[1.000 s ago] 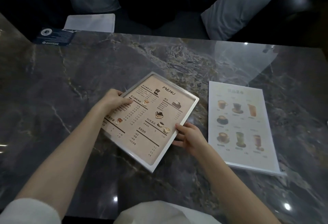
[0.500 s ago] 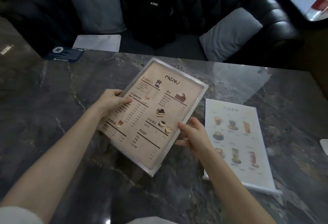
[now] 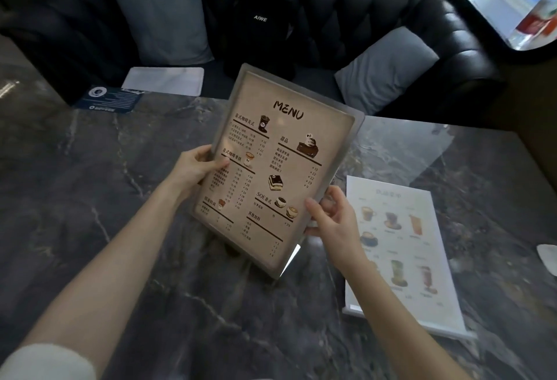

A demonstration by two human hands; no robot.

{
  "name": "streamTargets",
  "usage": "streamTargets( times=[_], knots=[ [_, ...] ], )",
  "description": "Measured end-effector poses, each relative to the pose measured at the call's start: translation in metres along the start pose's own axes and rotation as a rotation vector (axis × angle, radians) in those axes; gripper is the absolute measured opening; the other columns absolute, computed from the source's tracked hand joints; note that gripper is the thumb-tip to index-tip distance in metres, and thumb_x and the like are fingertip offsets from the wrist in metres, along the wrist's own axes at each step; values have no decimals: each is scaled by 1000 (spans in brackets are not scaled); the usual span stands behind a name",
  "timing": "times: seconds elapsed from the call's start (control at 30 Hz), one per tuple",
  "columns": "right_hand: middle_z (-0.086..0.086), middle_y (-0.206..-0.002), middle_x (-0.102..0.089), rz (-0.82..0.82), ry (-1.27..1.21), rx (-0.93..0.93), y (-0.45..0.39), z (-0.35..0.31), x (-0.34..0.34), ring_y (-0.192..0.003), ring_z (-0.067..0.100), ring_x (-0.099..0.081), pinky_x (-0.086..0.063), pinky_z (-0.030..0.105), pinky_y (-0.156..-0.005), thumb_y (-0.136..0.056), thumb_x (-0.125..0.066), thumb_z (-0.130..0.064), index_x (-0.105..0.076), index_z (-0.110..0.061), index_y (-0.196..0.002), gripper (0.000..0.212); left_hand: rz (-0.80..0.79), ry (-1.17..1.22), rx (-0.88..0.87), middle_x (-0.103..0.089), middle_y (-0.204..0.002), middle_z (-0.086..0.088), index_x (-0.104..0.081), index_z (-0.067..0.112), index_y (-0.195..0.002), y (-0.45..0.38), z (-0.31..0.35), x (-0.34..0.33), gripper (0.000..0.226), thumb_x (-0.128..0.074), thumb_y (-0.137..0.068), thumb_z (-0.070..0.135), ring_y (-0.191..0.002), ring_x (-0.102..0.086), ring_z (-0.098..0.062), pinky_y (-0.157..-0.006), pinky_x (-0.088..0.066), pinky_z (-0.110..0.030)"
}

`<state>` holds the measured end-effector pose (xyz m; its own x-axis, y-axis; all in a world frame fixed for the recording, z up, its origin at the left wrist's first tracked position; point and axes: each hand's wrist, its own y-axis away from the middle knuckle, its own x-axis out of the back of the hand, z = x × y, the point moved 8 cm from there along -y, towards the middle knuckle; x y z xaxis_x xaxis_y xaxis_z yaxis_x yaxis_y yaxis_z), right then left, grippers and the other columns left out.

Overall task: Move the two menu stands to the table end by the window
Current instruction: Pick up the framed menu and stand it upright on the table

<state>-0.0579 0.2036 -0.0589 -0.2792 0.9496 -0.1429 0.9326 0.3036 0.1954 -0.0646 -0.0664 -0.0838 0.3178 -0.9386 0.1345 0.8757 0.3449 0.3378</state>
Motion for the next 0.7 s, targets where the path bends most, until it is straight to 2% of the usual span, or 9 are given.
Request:
streamTargets(
  times=[0.07,0.17,0.23,0.3,0.4,0.47,0.53,0.63,0.7],
  knots=[
    [8,-104,-70,3,0,7,2,5,-2,-89,19,-70,-58,24,-57,-91,-48,-5,-47,-5,-108,17,0,41,-14,-69,-99,0,-62,11,-114,1,-4,0,37,-68,-78,7,-78,-71,-6,-65,-58,-22],
    [4,-106,-69,3,20,50,5,10,-5,-93,20,-69,-59,24,-61,-91,-47,-3,-49,-10,-103,14,-6,67,-30,-72,-91,4,-65,16,-102,1,-6,2,27,-66,-79,4,-78,-71,-6,-69,-59,-22],
    [5,-105,-69,5,38,81,8,13,-7,-94,19,-68,-59,24,-63,-91,-46,-2,-48,-9,-105,15,-21,77,-39,-75,-79,9,-64,20,-97,3,-7,2,23,-65,-80,4,-74,-71,-3,-62,-57,-18],
    [9,-108,-68,19,52,95,10,18,-7,-96,18,-68,-61,30,-70,-91,-46,-2,-47,-7,-109,19,-27,70,-55,-75,-75,15,-63,22,-96,4,-8,3,24,-64,-80,4,-73,-70,1,-59,-55,-14],
    [9,-109,-68,26,76,110,14,23,-10,-98,17,-67,-59,39,-77,-91,-47,-3,-49,-16,-104,18,-12,66,-80,-75,-80,11,-63,21,-101,6,-9,4,25,-63,-82,5,-73,-69,3,-59,-53,-11],
    [3,-106,-68,28,88,129,18,25,-14,-98,16,-67,-59,42,-79,-91,-47,-4,-50,-23,-99,21,13,67,-93,-70,-94,6,-61,15,-111,8,-13,6,30,-63,-82,7,-75,-69,4,-61,-53,-11],
    [1,-105,-69,40,98,136,23,28,-17,-98,14,-67,-58,43,-80,-91,-48,-6,-50,-26,-98,21,37,68,-97,-68,-99,5,-60,14,-116,10,-18,9,35,-64,-82,9,-75,-69,5,-62,-53,-11],
    [3,-109,-68,63,109,128,30,34,-21,-100,14,-66,-58,44,-82,-90,-50,-9,-51,-29,-97,21,53,53,-94,-68,-98,6,-62,15,-112,14,-26,14,30,-64,-82,10,-76,-68,6,-63,-52,-10],
    [1,-111,-67,64,137,141,36,37,-24,-103,13,-65,-57,43,-84,-89,-52,-11,-51,-34,-95,23,58,35,-89,-70,-93,10,-64,20,-102,16,-31,19,22,-64,-82,11,-77,-68,6,-65,-53,-10]
  ],
)
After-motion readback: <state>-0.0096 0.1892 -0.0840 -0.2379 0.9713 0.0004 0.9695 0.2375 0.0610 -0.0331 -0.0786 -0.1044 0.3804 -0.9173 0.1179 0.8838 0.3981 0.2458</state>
